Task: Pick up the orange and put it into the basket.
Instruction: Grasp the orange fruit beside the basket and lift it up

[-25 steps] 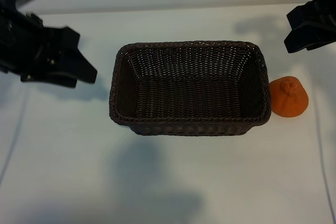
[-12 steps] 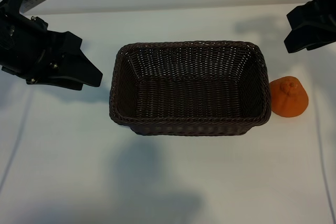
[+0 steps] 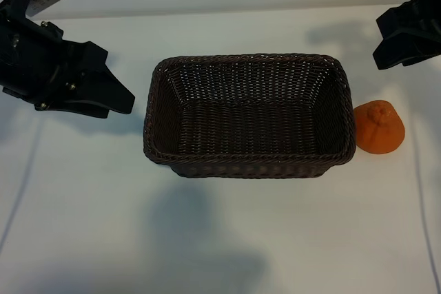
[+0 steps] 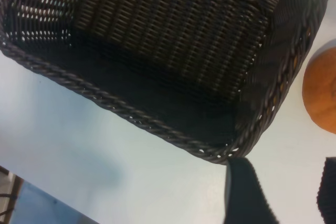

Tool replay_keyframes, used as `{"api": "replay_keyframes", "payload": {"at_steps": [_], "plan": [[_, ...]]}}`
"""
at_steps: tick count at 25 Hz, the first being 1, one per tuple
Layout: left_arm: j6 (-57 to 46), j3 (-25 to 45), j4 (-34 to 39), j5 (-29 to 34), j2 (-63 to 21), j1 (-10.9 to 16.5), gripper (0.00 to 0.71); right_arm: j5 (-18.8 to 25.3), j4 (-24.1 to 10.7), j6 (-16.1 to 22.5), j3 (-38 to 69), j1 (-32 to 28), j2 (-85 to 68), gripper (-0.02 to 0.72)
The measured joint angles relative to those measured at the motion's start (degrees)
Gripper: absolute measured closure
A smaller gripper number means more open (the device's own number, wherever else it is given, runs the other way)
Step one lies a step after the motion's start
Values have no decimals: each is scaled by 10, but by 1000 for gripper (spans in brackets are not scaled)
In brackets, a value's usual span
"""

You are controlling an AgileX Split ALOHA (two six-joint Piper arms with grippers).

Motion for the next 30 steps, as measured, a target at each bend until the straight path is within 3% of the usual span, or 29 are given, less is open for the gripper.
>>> {"api": "replay_keyframes", "payload": {"at_steps": [13,24,30], "plan": [[1,0,0,0,0,0,243,1,-22,-53,0,0,0,310],[1,0,0,-4,0,0,243,2,-48,-62,0,0,15,239],[1,0,0,-6,0,0,243,2,-65,-62,0,0,15,237]]}}
